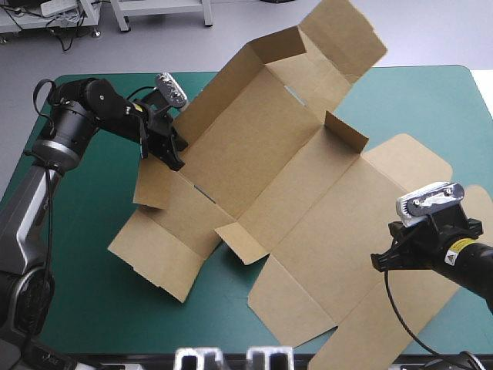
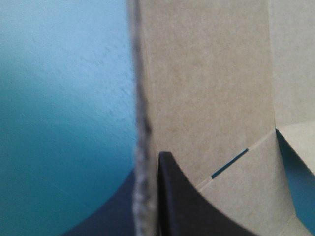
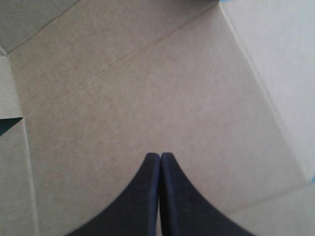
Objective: Fold the box
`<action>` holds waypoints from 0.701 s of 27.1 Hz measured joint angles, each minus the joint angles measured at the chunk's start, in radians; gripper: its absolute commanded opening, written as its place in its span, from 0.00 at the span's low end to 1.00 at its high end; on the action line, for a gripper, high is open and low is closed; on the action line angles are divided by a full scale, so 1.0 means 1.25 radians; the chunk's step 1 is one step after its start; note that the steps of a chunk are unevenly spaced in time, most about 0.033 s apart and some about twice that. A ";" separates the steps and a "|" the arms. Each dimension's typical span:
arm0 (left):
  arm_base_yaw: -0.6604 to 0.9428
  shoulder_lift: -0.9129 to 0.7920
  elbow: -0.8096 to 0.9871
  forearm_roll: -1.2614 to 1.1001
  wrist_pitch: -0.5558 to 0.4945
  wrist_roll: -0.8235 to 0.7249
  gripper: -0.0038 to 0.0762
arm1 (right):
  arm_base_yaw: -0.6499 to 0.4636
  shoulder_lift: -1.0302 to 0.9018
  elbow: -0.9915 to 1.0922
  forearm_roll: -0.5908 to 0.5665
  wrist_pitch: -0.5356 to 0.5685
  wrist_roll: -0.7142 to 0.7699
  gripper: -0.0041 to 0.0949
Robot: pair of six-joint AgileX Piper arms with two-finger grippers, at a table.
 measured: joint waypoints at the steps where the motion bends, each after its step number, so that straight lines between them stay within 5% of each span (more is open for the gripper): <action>1: -0.024 0.000 -0.020 0.015 -0.011 -0.002 0.04 | 0.000 0.000 0.000 -0.007 -0.010 0.007 0.02; 6: -0.164 -0.002 -0.063 0.135 -0.049 -0.005 0.04 | 0.000 0.001 -0.032 -0.112 -0.049 0.092 0.02; 19: -0.383 -0.002 -0.063 0.570 -0.225 -0.090 0.04 | 0.000 0.134 -0.287 -0.161 -0.023 0.070 0.02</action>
